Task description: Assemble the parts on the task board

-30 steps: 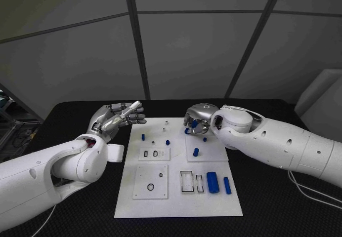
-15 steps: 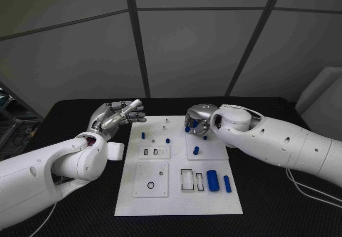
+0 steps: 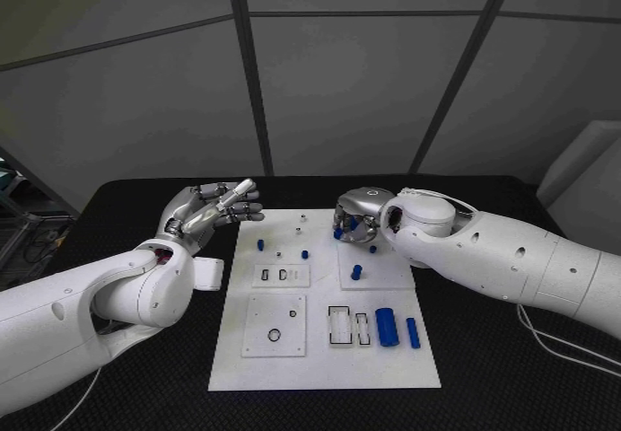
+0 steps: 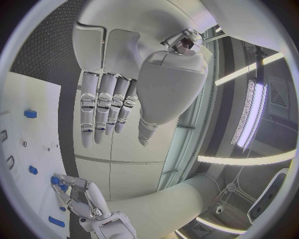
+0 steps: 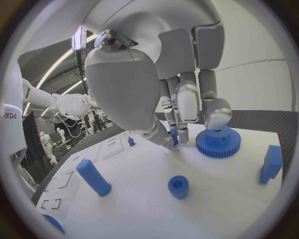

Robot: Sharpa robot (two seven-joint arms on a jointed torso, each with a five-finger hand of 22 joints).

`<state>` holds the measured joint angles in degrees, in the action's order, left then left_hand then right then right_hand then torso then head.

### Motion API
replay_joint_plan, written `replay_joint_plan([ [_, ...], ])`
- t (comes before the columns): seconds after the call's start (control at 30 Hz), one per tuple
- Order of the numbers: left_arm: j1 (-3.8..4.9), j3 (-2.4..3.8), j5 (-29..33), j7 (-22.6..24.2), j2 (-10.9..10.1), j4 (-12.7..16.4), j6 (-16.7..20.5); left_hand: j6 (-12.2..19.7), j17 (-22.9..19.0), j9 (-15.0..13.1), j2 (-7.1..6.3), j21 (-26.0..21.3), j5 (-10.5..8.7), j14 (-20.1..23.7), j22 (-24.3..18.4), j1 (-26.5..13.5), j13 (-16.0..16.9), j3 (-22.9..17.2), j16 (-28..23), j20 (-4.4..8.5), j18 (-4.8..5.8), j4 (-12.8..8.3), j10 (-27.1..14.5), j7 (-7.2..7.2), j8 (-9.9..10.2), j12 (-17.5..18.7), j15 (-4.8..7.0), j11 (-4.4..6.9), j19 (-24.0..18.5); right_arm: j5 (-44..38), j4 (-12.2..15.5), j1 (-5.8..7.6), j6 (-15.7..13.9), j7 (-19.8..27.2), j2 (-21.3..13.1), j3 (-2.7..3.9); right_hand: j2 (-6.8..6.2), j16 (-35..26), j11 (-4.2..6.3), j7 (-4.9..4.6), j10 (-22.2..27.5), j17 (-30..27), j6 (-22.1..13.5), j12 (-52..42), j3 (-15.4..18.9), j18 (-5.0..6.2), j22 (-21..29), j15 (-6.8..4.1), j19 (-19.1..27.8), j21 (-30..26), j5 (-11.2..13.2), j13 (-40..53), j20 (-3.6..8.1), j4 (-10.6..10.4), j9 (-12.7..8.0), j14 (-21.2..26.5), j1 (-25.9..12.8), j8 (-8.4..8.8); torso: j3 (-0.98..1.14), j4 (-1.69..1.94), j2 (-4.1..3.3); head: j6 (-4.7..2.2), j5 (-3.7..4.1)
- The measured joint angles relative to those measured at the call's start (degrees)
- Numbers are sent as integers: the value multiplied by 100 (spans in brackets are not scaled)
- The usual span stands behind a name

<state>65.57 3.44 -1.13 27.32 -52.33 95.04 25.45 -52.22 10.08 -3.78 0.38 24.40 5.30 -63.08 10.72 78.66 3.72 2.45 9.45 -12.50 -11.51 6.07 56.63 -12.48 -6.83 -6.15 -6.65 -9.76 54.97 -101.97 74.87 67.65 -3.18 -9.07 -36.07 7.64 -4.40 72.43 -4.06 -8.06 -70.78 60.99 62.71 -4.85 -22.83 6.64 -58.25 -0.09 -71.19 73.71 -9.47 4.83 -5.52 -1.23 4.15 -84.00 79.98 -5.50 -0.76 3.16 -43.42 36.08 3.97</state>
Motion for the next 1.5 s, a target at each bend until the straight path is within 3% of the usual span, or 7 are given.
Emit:
replay_joint_plan([
  [0.27, 0, 1, 0, -6, -10, -3, 0, -20, 0, 0, 0, 0, 0, 0, 0, 0, 0, 0, 0, 0, 0, 0, 0, -21, 14, 0, 0, 0, 0, 145, 138, -1, -316, -15, -62, 0, 38, 79, 88, -30, -211, 68, 70, -48, -23, 1, -238, -78, -91, 142, 31, 62, 32, -23, -1, 4, -37, -66, -3, 7, 1, -5, 12],
  [0.6, 0, 1, -2, -17, -35, -3, -1, -21, 6, 0, 24, 0, 0, 0, 4, 24, 0, 16, -34, 0, 0, -16, 0, -20, 23, 0, 0, 0, 0, 313, 314, -1, -765, -137, -115, 3, 68, 110, 89, -25, -253, 80, 85, -48, -21, 1, -294, -86, -133, 171, 53, 79, 31, -54, -1, -5, -66, -66, -10, 18, 4, -54, 15],
  [1.03, 1, 1, -2, -31, -33, -26, -3, -20, 12, -1, 23, 22, 0, 0, 4, 23, 0, 16, -34, 0, 0, -16, 0, -20, 23, 25, 0, 0, 0, 364, -350, 20, -1184, -325, 569, 4, 62, 132, 88, -25, -252, 103, 86, -47, -19, 2, -347, -85, -153, 200, -8, 85, 52, -59, -2, -5, -72, -67, -14, 45, -7, -64, -32],
  [1.23, 1, 1, -2, -36, -18, -37, -9, -20, 12, -1, 23, 22, 0, 0, 3, 23, 0, 16, -34, 0, 0, -16, 0, -20, 23, 25, 0, 0, 0, 365, -666, 36, -1252, -357, 842, 4, 42, 133, 88, -25, -252, 103, 87, -46, -22, 3, -358, -85, -153, 223, -18, 84, 51, -104, -1, -5, -92, -67, -20, 61, -11, -45, -52],
  [1.5, 2, 2, -2, -44, -14, -29, -19, -20, 18, -1, 23, 22, 0, 0, 3, 23, 0, 15, -34, 0, 0, -15, 0, -21, 45, 25, 0, 0, 0, 363, -880, 45, -1271, -386, 1043, 4, 17, 133, 88, -27, -252, 108, 89, -23, -29, 3, -362, -85, -153, 233, -18, 89, 51, -112, -1, -5, -115, -75, -21, 69, -24, -45, -63],
])
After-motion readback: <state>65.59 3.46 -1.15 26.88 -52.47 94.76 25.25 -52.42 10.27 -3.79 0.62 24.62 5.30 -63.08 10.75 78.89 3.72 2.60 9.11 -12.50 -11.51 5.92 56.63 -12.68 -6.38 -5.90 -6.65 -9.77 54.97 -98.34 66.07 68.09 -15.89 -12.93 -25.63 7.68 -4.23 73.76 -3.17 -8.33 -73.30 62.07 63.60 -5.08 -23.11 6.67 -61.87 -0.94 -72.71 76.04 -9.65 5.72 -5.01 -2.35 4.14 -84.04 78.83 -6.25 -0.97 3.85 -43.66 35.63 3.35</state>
